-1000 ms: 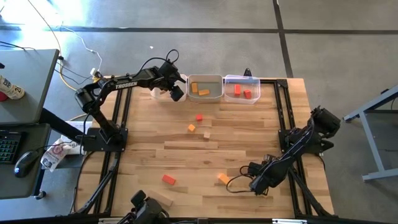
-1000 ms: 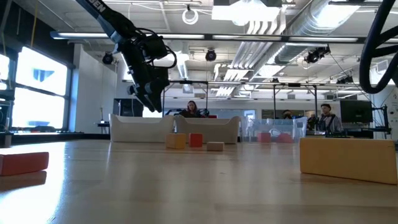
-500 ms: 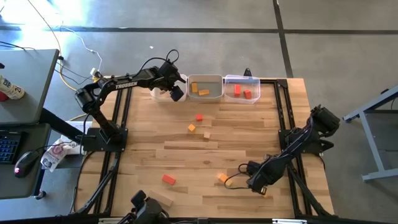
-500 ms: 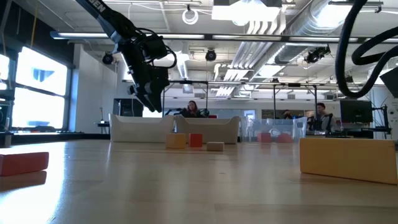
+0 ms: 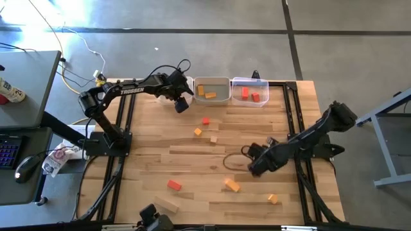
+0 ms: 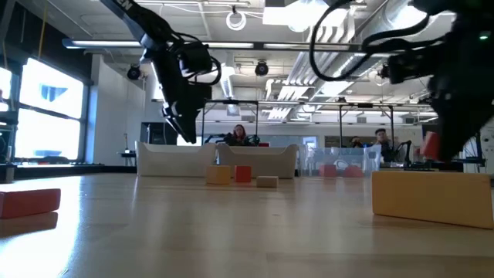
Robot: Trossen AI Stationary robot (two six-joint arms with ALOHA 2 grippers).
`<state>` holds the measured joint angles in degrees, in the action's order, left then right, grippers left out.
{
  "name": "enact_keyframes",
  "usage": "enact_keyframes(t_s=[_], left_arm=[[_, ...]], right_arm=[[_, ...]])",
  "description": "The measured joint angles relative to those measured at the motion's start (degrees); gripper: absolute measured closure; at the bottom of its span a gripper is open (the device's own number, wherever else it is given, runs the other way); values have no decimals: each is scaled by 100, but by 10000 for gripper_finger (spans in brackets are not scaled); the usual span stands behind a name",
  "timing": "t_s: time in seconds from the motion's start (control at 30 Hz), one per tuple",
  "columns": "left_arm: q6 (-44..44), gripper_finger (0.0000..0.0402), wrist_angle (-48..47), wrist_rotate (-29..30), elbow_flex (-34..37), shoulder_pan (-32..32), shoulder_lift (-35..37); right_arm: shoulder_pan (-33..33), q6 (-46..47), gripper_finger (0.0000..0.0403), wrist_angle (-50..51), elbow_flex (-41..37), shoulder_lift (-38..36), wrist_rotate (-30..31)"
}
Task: Sort & place blocks by color
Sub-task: Put the orange block into the transparent bin
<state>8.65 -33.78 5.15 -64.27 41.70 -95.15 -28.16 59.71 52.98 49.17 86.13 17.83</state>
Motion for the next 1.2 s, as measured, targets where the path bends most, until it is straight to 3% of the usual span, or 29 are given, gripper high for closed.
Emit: enact_keyframes(t_s=[0.27, 0.73, 1.07, 1.2], left_arm=[[-22, 188, -275, 9, -2, -471, 117], [-1105, 188, -289, -2, -2, -1492, 326], [-2406, 188, -287, -4, -2, -2021, 326], [-2755, 188, -287, -4, -2, -2181, 326]], right_arm=[[1200, -1067, 296, 122, 4, -491, 903], [3428, -2752, 296, -117, 15, -889, 2104], [4824, -4218, 296, -1552, 17, -890, 2087], [5396, -4680, 296, -2140, 15, -890, 1571]])
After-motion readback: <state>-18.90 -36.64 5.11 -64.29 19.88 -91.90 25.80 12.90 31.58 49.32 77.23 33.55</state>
